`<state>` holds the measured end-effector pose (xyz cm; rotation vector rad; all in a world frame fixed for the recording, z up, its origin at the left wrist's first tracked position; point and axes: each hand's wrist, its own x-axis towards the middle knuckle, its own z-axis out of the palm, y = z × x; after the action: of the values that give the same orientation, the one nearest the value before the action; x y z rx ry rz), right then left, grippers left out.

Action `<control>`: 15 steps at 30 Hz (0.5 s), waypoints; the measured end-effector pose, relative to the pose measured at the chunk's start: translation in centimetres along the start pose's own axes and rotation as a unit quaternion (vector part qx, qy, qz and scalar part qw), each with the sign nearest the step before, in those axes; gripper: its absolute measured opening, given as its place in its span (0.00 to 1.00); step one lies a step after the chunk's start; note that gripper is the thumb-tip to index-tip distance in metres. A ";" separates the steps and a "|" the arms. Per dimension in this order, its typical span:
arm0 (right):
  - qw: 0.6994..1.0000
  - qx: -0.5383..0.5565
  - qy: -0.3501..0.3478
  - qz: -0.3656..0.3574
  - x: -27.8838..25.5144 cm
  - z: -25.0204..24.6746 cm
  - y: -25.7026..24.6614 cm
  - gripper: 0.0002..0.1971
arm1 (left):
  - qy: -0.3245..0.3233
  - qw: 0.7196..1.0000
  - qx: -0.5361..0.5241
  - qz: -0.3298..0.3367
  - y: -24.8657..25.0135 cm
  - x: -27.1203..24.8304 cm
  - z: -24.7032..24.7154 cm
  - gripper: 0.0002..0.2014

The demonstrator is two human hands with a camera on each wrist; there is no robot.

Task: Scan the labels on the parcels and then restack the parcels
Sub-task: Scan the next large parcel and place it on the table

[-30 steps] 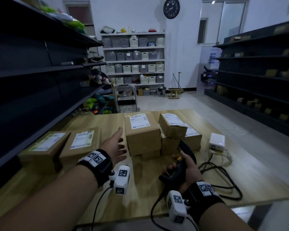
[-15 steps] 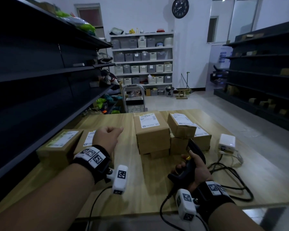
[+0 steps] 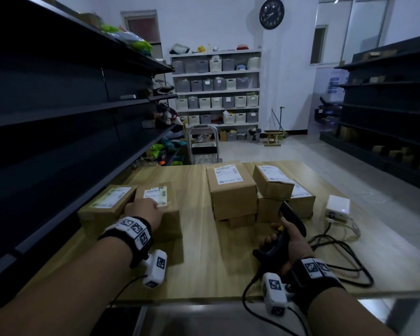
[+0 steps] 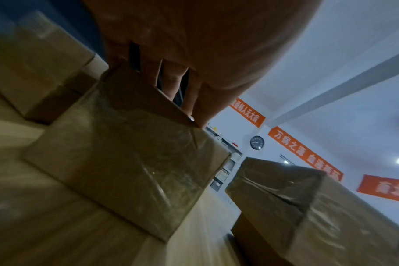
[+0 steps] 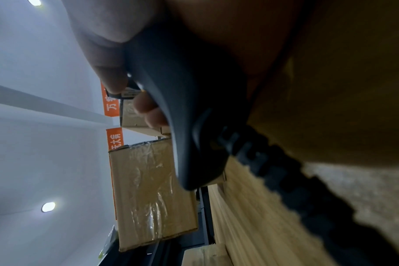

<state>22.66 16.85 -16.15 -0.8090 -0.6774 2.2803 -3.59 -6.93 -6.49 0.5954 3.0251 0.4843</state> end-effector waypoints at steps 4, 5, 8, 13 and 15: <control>1.000 -0.023 -0.005 0.009 -0.2 -0.3 0.2 0.20 | 0.008 0.998 0.049 0.040 0.4 -2.8 0.6 0.14; 1.000 -0.029 -0.004 0.008 -0.2 -0.4 0.2 0.20 | 0.017 0.996 0.058 0.058 0.5 -3.7 0.8 0.15; 0.998 -0.057 0.003 -0.007 -0.3 -0.4 0.4 0.21 | 0.031 0.993 0.054 0.100 0.2 -5.9 1.0 0.16; 0.993 -0.117 -0.030 -0.004 -1.6 1.2 0.4 0.18 | 0.013 0.973 -0.232 0.012 -1.4 -6.4 -0.1 0.12; 0.988 -0.132 -0.073 0.028 -2.7 2.8 0.5 0.17 | 0.004 0.938 -0.343 -0.047 -2.3 -6.1 -0.5 0.24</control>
<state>22.23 13.87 -13.57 -0.7935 -1.0525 2.3475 1.15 -11.39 -6.94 0.3860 2.5903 1.4312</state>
